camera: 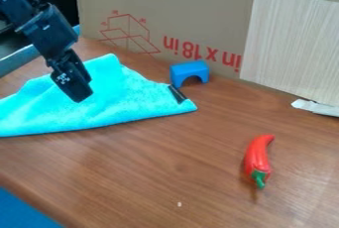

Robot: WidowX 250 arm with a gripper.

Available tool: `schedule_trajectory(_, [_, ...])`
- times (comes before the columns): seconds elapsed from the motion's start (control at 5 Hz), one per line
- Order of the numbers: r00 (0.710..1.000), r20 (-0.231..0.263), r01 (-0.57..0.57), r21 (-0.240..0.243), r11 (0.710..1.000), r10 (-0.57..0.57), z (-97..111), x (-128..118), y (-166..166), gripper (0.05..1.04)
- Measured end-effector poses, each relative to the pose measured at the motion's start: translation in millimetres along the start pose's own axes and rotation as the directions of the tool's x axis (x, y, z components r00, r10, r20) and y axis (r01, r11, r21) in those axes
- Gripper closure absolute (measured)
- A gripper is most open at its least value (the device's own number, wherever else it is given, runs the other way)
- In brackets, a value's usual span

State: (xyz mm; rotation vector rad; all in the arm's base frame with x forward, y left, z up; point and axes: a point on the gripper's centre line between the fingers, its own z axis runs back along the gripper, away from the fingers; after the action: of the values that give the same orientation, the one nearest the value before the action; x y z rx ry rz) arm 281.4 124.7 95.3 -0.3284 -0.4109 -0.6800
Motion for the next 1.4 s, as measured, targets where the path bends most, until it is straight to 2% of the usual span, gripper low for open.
schedule_trajectory(0.2, [1.0,-0.006,-0.021,-0.033,0.999,0.021,-7.6,-4.3,0.0,0.083])
schedule_trajectory(0.6, [0.993,-0.115,0.023,-0.154,0.988,-0.041,11.2,3.9,38.0,0.083])
schedule_trajectory(0.8, [0.986,-0.131,0.09,-0.13,0.987,-0.107,21.5,12.3,49.3,0.084])
schedule_trajectory(1.0, [0.985,-0.131,0.089,-0.148,0.985,-0.109,20.0,13.6,58.7,0.084])
schedule_trajectory(1.4, [0.99,-0.121,0.06,-0.13,0.99,-0.076,19.1,16.3,79.3,0.084])
